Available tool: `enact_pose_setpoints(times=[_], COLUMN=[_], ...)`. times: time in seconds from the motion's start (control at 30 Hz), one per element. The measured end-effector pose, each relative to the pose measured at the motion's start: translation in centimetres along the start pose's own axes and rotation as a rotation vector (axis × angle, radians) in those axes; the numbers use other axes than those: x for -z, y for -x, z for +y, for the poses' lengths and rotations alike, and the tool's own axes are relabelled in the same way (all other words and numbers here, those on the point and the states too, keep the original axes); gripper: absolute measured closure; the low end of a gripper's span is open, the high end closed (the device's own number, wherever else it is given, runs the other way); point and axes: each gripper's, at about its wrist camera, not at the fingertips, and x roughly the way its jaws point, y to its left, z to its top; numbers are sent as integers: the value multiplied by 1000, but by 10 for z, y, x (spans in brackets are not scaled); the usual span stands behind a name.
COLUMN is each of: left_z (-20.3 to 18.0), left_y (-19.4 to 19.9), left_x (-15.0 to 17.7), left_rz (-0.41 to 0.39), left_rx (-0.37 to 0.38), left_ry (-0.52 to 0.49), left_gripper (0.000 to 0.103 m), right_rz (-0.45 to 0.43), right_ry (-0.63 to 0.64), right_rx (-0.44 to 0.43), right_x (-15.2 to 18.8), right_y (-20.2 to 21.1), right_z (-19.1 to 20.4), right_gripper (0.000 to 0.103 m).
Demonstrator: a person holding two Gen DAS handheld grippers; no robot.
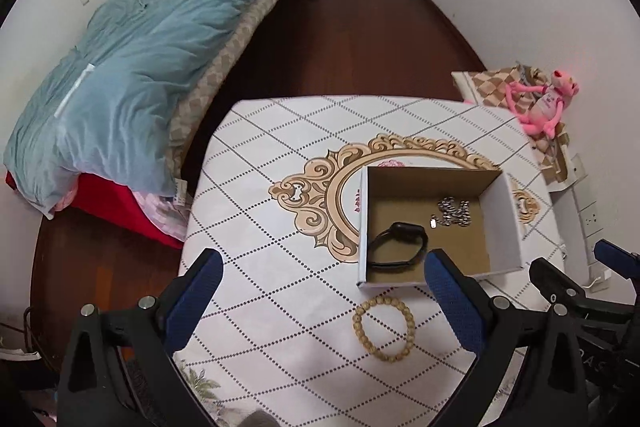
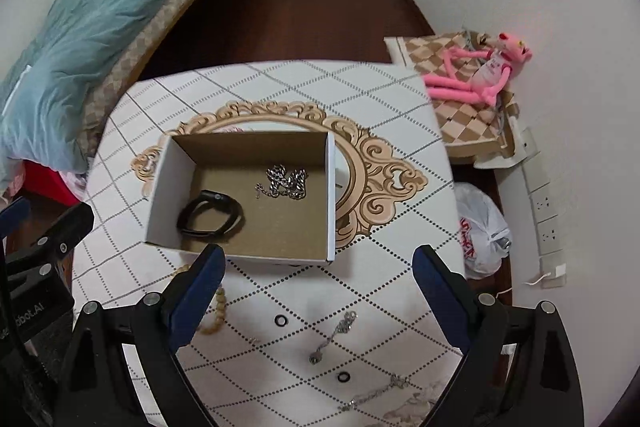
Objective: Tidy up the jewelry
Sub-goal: 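Lift both grippers up out of the box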
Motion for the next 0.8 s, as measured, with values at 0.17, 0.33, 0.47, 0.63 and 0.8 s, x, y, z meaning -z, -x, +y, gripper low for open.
enact_pose_setpoints(times=[0.17,0.33,0.47,0.63,0.8], left_z=[5,12,17,20,21], left_y=[32,59,72,73,52], left_x=[10,19,27,37,56], left_rz=[-39,-68,-77,-74,-35], left_rx=[8,26,36,34,19], left_ry=[3,12,28,39,50], left_gripper=[0,0,0,0,0], right_rz=[-64,-120,-139,-132,-84], right_ry=[-3,0,0,-17,-66], right_rx=[-2,-7,-15,-32,-48], right_x=[10,19,28,40,58], right_y=[40,78,95,97,75], right_z=[-1,1,3,4,-8], right_gripper=[7,7,7,7,7])
